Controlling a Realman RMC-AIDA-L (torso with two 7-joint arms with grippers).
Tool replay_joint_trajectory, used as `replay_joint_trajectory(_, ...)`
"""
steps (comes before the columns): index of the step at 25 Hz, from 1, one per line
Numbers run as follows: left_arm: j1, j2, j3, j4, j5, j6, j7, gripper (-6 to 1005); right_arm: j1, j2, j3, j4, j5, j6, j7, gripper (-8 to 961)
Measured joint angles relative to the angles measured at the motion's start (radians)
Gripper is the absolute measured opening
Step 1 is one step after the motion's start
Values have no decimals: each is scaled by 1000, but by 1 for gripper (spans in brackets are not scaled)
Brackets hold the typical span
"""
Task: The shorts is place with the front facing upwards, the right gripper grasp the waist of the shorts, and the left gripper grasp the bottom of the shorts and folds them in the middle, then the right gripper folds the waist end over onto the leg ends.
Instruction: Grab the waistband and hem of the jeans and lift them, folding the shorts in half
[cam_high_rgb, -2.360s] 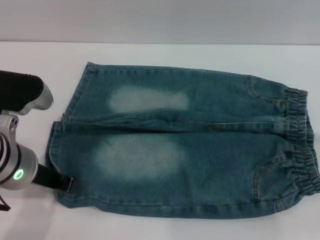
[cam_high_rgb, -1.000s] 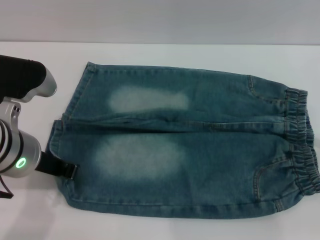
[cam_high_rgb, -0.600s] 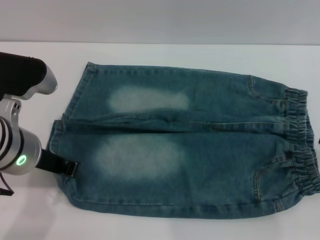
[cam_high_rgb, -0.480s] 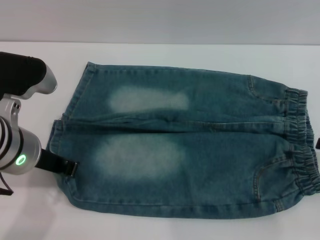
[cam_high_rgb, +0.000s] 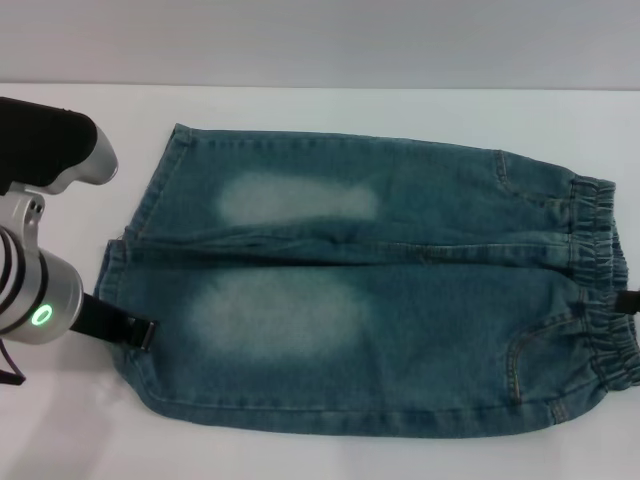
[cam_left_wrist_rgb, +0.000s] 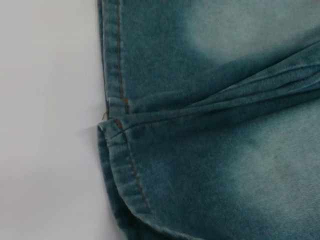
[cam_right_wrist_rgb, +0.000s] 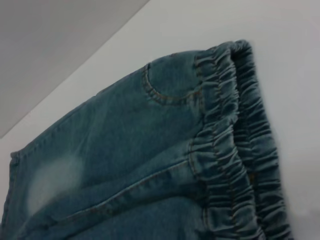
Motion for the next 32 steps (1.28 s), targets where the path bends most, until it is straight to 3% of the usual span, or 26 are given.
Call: replay_joint_trajectory(32,-41,0,-19,32,0,0,18,33,16,-3,-45,-41,0,-41,11,812)
